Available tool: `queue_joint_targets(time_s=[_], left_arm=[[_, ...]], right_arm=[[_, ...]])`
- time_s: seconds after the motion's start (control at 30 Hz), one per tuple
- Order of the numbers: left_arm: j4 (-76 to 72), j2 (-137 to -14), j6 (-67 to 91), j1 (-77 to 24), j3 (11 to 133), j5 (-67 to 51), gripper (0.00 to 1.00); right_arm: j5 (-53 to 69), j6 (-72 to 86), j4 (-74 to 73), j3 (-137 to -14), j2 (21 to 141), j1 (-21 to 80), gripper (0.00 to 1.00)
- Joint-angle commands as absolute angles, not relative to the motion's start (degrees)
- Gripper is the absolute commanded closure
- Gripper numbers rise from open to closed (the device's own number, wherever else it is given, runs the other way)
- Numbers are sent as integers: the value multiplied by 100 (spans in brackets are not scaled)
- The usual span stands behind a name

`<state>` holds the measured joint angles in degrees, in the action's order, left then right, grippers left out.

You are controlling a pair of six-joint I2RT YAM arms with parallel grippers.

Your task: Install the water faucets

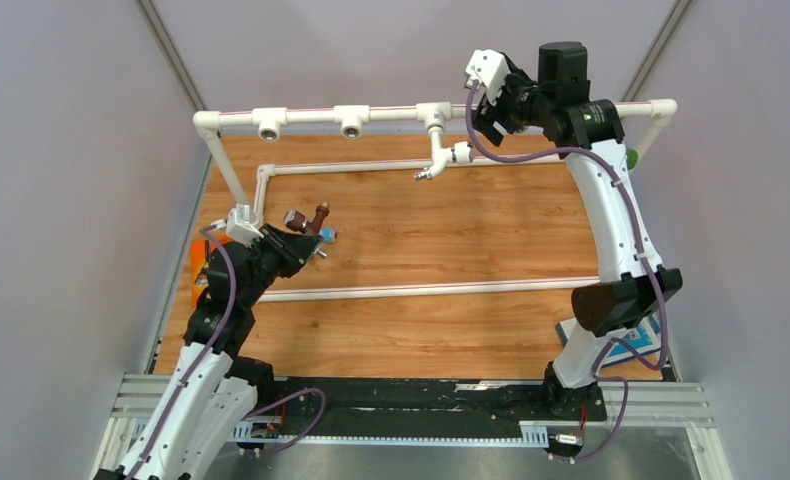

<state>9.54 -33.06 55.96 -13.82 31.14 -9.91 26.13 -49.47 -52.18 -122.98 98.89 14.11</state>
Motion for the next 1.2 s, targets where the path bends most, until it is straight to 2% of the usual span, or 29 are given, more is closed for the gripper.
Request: queue_joint_targets(time_s=[0.0, 0.03, 0.1, 0.17, 0.3, 0.53, 0.87, 1.03, 1.17], left_arm=[[720, -3296, 5739, -1362, 3515, -783, 100], [747, -3331, 5731, -1362, 3603, -747, 100], [756, -3401, 5765, -1354, 3726, -642, 100], [581, -3550, 5915, -1266, 3779, -606, 100], [81, -4050, 6388, -854, 3902, -1036, 100], [-386, -4868, 6627, -571, 4674, -1169, 100], [-1089, -5124, 7531, -370, 5044, -132, 100], [-1634, -5624, 8287, -281, 5115, -465, 100], [-1881, -5879, 8718, -281, 5238, -773, 100]], right_arm=[[2620, -5168, -5072, -12788, 10291, 1538, 29], [2610, -5133, -4993, -12797, 10344, 1555, 37], [2514, -4941, -4808, -12779, 10380, 1564, 64], [2252, -4686, -4589, -12666, 10336, 1565, 84], [1312, -4185, -3956, -12253, 10117, 1582, 100], [80, -3727, -3647, -11901, 9853, 1565, 100], [158, -3068, -3656, -10846, 9036, 1846, 100], [-394, -2953, -3665, -10591, 8930, 1986, 100], [-395, -2936, -3648, -10442, 8824, 2057, 100]])
